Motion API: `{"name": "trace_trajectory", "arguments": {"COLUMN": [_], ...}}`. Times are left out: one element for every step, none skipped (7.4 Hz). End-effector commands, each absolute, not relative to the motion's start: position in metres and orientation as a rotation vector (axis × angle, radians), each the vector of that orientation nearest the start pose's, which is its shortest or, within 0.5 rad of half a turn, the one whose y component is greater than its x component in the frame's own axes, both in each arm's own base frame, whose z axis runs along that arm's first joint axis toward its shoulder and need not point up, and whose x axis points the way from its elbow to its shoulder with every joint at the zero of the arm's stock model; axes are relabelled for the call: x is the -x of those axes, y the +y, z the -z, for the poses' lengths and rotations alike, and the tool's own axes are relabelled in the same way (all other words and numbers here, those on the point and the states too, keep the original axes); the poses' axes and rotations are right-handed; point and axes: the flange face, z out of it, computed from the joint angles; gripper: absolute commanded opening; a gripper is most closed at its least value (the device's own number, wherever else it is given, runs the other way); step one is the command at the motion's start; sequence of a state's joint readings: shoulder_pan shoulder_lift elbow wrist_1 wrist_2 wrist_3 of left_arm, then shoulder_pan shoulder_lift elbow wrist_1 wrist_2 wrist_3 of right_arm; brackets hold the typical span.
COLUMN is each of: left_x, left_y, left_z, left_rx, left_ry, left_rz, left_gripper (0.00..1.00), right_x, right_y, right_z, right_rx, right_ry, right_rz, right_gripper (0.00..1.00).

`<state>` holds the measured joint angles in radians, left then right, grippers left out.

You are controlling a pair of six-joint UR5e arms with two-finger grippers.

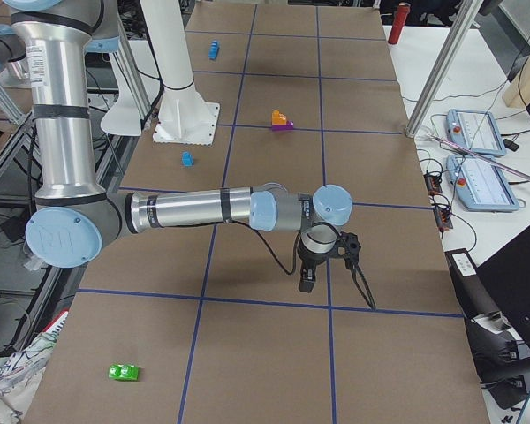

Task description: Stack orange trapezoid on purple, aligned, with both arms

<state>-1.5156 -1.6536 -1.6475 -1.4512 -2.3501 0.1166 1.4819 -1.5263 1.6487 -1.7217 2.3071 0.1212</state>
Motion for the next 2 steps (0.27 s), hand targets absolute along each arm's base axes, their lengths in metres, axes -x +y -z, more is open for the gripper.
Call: {"name": "trace_trajectory", "arguments": {"left_x": [0.0342,0.0342], "left_y": [-0.5282,-0.5288], "left_z": [-0.5898,-0.5882], "left_rx": [-0.063,-0.065], "left_ry": [0.779,0.779], "left_rz": [-0.179,-0.177], "left_gripper": [1.0,1.0], "right_x": [-0.0212,-0.0213], "right_y": [-0.5097,-0.5089], "right_z": [-0.6156,-0.6165], "right_rx": [0.103,0.106], "right_ry": [-0.729,-0.729], "right_rz": [-0.041,-0.042], "right_gripper": [1.0,1.0]}}
